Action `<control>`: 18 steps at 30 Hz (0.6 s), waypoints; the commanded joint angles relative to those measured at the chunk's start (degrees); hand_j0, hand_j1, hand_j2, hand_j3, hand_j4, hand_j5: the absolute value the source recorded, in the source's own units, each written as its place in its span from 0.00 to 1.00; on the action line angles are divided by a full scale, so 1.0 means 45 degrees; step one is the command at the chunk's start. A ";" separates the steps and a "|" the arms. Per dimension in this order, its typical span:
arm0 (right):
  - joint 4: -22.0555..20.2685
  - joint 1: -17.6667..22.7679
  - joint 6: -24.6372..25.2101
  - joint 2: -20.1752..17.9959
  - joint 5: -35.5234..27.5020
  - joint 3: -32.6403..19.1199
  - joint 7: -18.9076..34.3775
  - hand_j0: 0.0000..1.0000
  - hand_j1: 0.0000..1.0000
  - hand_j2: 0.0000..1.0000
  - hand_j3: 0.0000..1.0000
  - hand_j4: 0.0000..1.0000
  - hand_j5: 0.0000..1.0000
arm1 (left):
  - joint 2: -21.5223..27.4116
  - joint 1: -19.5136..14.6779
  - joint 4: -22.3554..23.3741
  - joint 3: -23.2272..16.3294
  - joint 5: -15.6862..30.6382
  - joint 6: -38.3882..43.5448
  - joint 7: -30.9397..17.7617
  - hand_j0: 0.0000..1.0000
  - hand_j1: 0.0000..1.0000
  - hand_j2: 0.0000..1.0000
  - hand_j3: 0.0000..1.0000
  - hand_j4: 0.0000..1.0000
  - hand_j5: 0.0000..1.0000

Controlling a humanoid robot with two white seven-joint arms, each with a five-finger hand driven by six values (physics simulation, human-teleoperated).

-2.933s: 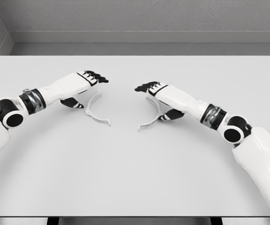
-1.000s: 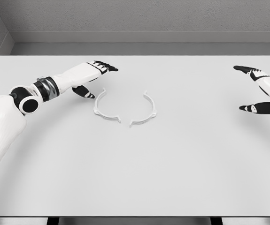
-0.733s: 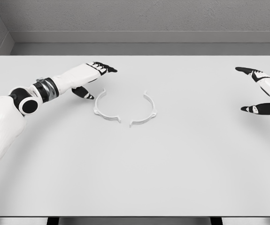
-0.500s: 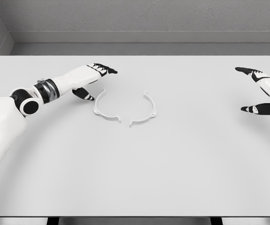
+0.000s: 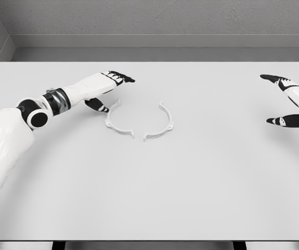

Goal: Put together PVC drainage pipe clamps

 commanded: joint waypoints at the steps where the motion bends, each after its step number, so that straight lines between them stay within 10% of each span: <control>1: 0.0100 0.0000 0.0018 -0.0015 -0.0098 -0.0003 -0.0006 1.00 1.00 1.00 1.00 1.00 1.00 | -0.0084 0.0000 -0.0024 0.0018 -0.0036 0.0016 0.0006 1.00 1.00 1.00 1.00 1.00 1.00; 18: 0.0080 -0.0020 0.0018 0.0005 -0.0079 0.0016 -0.0006 1.00 1.00 1.00 1.00 1.00 1.00 | -0.0474 -0.0078 -0.0024 0.0038 -0.0114 0.0016 -0.0189 1.00 1.00 1.00 1.00 1.00 1.00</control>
